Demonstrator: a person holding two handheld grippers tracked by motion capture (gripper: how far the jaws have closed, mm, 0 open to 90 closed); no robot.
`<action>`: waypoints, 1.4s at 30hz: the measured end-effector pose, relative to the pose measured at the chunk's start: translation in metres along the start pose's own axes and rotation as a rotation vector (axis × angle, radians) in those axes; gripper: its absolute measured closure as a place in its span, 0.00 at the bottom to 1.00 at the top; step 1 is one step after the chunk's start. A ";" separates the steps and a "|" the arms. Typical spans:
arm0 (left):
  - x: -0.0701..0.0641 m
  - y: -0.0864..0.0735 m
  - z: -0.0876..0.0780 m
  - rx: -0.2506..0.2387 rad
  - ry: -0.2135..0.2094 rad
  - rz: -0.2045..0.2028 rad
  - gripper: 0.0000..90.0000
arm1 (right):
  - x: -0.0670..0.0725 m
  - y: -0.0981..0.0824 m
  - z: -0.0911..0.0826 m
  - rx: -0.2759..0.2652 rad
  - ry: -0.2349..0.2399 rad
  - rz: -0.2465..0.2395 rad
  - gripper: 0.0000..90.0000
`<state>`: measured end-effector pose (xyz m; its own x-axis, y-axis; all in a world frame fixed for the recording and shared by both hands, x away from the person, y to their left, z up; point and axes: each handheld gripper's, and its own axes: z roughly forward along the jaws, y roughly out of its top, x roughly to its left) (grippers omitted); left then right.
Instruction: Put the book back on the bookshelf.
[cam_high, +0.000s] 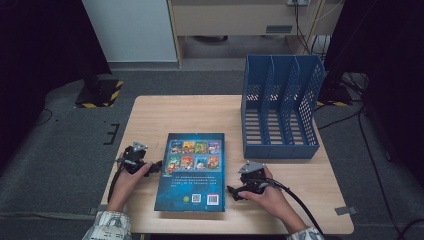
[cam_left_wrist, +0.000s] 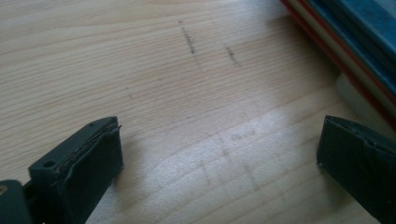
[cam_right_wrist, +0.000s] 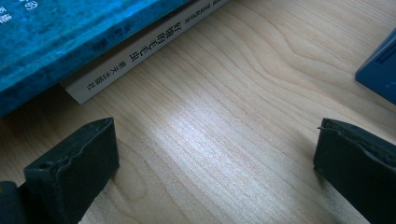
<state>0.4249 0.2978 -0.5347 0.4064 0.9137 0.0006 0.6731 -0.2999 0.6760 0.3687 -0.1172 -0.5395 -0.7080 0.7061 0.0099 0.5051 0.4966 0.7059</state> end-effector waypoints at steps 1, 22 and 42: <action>0.000 0.000 0.000 0.003 -0.003 0.003 0.00 | 0.000 0.000 0.000 0.001 0.001 0.000 0.00; 0.004 0.000 -0.028 -0.052 0.023 -0.056 0.06 | -0.003 0.008 -0.004 0.094 -0.001 -0.001 0.07; -0.046 0.002 -0.046 -0.099 -0.238 0.035 0.05 | 0.027 0.039 -0.025 -0.090 0.172 -0.016 0.10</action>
<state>0.3790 0.2674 -0.4996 0.5700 0.8097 -0.1399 0.5971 -0.2912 0.7475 0.3570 -0.0910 -0.4943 -0.7934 0.5981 0.1136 0.4523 0.4542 0.7675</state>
